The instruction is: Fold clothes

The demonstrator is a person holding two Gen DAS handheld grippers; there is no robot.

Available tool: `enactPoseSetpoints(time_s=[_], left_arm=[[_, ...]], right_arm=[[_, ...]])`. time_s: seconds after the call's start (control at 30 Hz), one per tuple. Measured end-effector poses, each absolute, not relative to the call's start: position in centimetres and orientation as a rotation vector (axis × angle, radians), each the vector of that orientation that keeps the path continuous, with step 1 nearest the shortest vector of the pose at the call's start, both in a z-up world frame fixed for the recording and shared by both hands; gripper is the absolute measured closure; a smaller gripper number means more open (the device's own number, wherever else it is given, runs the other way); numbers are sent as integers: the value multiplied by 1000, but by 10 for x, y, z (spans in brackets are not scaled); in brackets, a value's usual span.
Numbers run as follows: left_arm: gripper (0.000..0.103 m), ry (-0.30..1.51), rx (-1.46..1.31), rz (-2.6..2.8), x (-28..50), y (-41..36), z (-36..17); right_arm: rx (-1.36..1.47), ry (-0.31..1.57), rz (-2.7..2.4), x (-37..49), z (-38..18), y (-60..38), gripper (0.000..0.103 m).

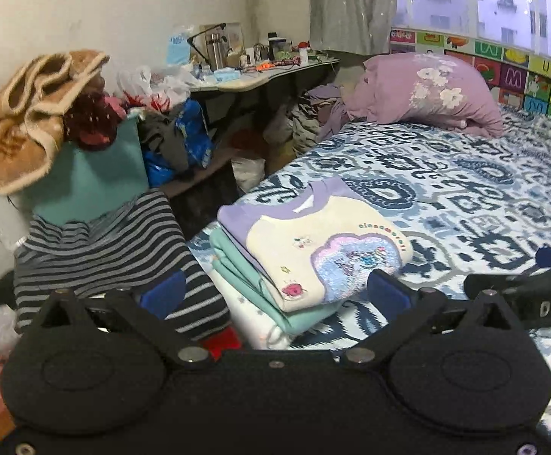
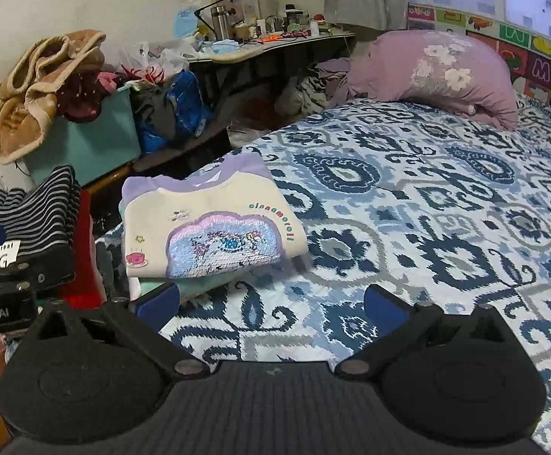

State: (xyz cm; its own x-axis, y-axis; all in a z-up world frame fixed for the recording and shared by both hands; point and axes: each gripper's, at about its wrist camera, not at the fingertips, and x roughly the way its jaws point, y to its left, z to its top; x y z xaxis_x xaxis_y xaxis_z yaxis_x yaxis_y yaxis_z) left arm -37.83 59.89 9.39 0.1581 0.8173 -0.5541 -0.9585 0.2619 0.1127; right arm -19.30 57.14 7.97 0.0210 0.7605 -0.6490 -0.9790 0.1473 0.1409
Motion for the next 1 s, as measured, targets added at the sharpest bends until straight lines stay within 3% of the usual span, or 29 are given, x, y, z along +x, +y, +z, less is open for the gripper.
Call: enactPoseSetpoints(time_s=[1.0], left_arm=[[0, 622, -282, 1348, -377, 605, 90]], right_arm=[[-443, 701, 1423, -212, 84, 582, 0]])
